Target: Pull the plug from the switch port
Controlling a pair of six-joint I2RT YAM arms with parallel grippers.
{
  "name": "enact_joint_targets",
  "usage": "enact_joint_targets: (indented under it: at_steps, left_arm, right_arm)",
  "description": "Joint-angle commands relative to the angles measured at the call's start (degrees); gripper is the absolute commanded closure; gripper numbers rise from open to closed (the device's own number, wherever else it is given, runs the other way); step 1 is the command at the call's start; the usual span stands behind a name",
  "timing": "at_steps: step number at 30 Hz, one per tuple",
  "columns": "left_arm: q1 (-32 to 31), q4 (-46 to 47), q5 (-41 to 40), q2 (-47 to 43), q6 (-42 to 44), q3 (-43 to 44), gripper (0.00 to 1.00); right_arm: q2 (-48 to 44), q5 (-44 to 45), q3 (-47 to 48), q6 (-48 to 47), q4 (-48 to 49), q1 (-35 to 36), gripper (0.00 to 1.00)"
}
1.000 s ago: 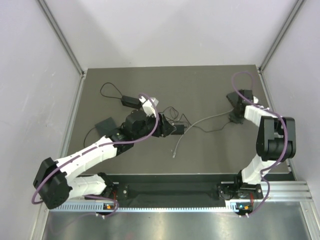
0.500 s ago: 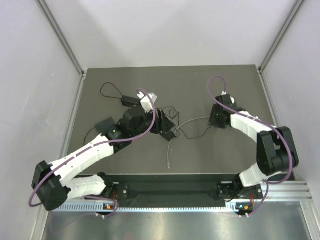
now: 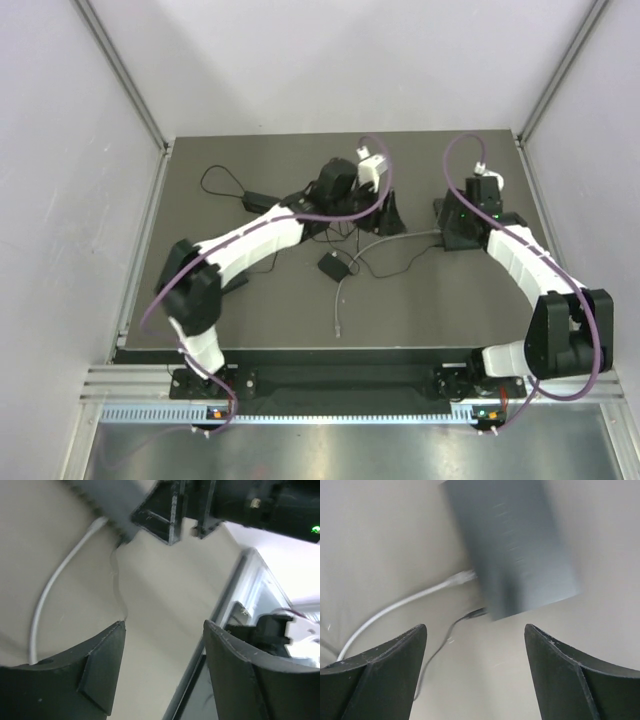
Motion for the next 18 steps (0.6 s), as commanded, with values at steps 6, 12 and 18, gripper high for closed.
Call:
enact_joint_targets:
  at_steps: [6, 12, 18]
  left_arm:
    - [5.82, 9.03, 28.36, 22.31, 1.97, 24.06, 0.3]
    - [6.96, 12.38, 32.85, 39.63, -2.94, 39.88, 0.29]
    - [6.96, 17.56, 30.31, 45.97, -2.77, 41.4, 0.29]
  right_arm:
    - [0.57, -9.05, 0.34, -0.97, 6.87, -10.16, 0.22]
    - [4.0, -12.73, -1.33, -1.94, 9.86, -14.37, 0.23]
    - [5.05, -14.61, -3.88, -2.2, 12.94, -16.4, 0.23]
